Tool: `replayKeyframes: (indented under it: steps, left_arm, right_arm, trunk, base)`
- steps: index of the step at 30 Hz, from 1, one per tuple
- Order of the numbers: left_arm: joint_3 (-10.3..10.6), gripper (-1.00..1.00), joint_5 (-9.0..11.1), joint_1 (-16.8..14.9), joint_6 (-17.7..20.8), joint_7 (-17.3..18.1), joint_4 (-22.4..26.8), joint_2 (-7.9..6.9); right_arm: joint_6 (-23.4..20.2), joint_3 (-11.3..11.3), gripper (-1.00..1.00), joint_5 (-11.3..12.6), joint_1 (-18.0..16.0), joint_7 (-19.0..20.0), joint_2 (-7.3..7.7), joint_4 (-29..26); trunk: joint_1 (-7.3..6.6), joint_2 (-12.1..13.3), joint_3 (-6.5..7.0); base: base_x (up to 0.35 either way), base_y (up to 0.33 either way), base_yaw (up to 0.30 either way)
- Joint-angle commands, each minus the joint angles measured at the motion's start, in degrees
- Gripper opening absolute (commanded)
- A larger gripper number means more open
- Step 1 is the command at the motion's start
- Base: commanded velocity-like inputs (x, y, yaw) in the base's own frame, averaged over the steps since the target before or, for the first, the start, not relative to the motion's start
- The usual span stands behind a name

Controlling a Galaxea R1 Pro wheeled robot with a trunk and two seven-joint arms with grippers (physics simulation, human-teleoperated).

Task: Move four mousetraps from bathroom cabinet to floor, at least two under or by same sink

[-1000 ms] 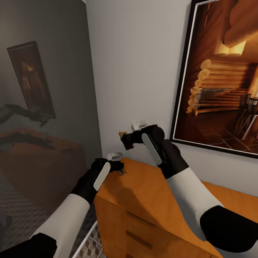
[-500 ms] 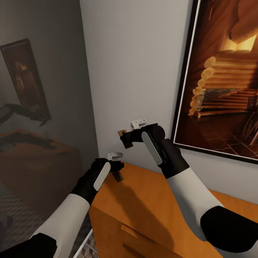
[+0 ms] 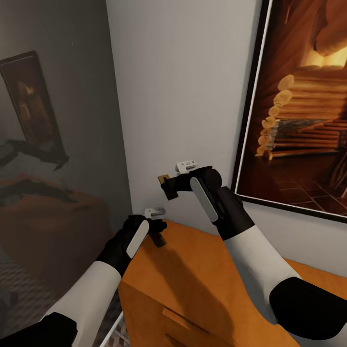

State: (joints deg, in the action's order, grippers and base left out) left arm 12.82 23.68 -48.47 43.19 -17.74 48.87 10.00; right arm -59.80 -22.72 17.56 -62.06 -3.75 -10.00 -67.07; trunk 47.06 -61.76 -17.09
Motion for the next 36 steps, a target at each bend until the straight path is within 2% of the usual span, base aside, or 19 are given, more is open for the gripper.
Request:
replayKeyframes:
  steps: [1, 24, 36]
  left_arm:
    - [0.05, 1.00, 0.57, -0.04, 0.11, -0.54, -0.23, 0.00]
    - [-0.07, 1.00, 0.61, -0.04, 0.00, -0.54, -1.52, 0.00]
    - [0.12, 1.00, 1.07, -0.04, 0.49, -0.54, -6.46, 0.00]
  right_arm:
    - [-0.20, -0.06, -1.00, 0.41, -0.05, -0.39, 0.00, -0.03]
    - [-0.20, -0.23, -1.00, 0.46, -0.08, -0.40, 0.00, -0.02]
    - [-0.20, -0.21, -1.00, 0.46, -0.05, -0.41, 0.00, 0.00]
  trunk:
    - [0.02, -0.05, -0.08]
    - [0.02, -0.05, -0.08]
    - [0.02, -0.05, -0.08]
  base:
    - [0.191, 0.000, 0.000]
    - [0.072, 0.000, 0.000]
    - [0.013, 0.000, 0.000]
